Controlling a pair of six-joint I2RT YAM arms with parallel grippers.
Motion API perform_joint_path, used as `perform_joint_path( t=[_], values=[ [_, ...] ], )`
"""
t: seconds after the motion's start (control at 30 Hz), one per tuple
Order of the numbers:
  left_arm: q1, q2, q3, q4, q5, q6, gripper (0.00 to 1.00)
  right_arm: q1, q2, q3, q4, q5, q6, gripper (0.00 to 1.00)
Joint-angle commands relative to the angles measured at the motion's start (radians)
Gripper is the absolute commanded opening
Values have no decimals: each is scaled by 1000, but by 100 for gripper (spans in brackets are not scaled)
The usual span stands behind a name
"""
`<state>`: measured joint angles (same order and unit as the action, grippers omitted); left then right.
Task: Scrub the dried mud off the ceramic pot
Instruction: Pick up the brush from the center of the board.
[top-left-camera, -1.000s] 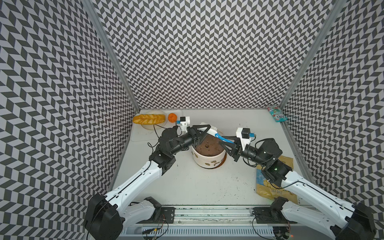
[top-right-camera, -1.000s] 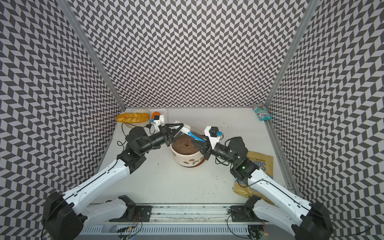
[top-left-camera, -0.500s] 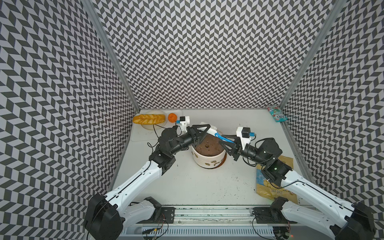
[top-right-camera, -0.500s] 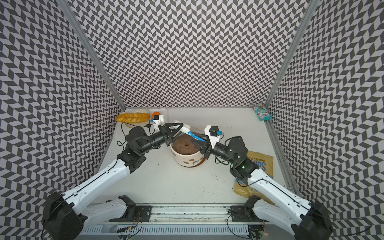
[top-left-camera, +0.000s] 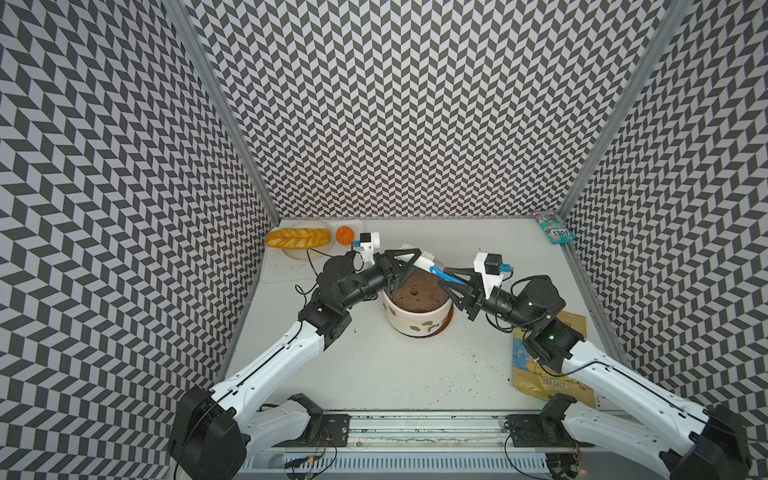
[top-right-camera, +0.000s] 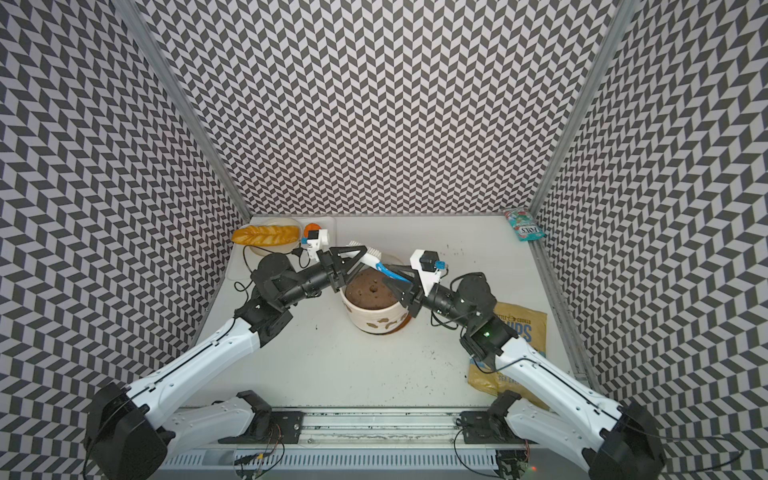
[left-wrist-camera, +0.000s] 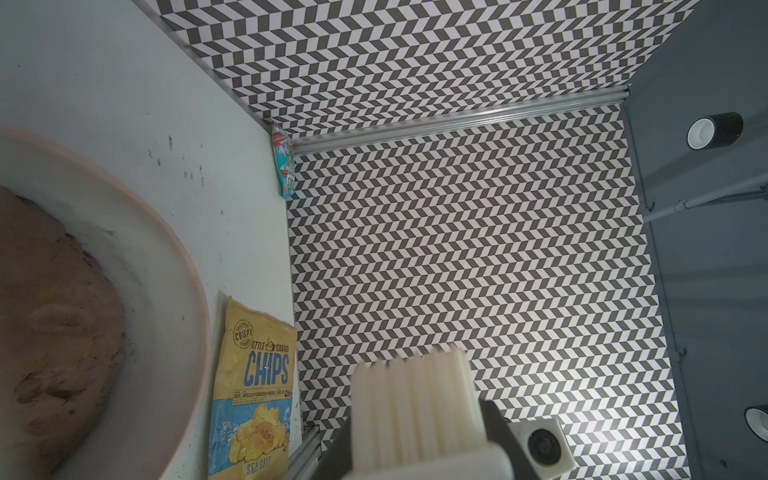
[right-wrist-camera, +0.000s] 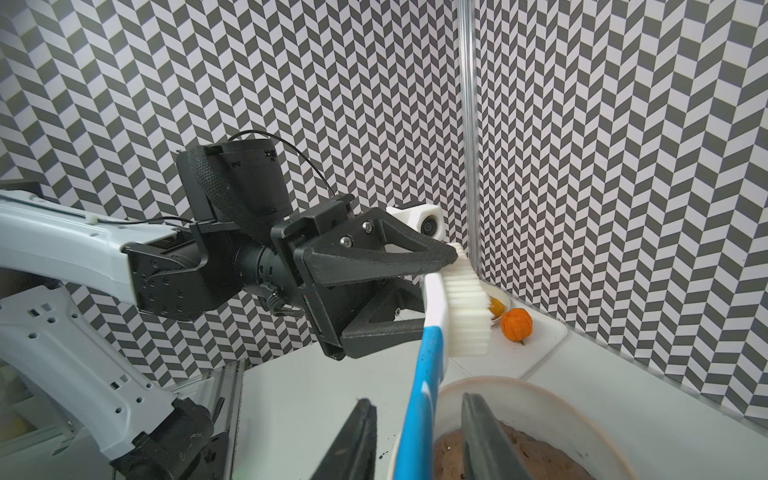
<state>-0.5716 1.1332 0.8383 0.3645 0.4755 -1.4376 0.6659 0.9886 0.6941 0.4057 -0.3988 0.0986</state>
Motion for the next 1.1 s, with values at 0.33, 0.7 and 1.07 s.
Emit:
perform_joint_path(
  t=[0.33, 0.7, 1.07],
  values=[
    [-17, 8, -5, 40, 39, 11, 30, -7, 17, 36, 69, -28, 10, 13],
    [37, -21, 86, -256, -1, 241, 73, -37, 7, 99, -82, -63, -53, 0],
    [133, -101, 227, -907, -280, 607, 80, -63, -63, 213, -506, -129, -171, 0]
  ],
)
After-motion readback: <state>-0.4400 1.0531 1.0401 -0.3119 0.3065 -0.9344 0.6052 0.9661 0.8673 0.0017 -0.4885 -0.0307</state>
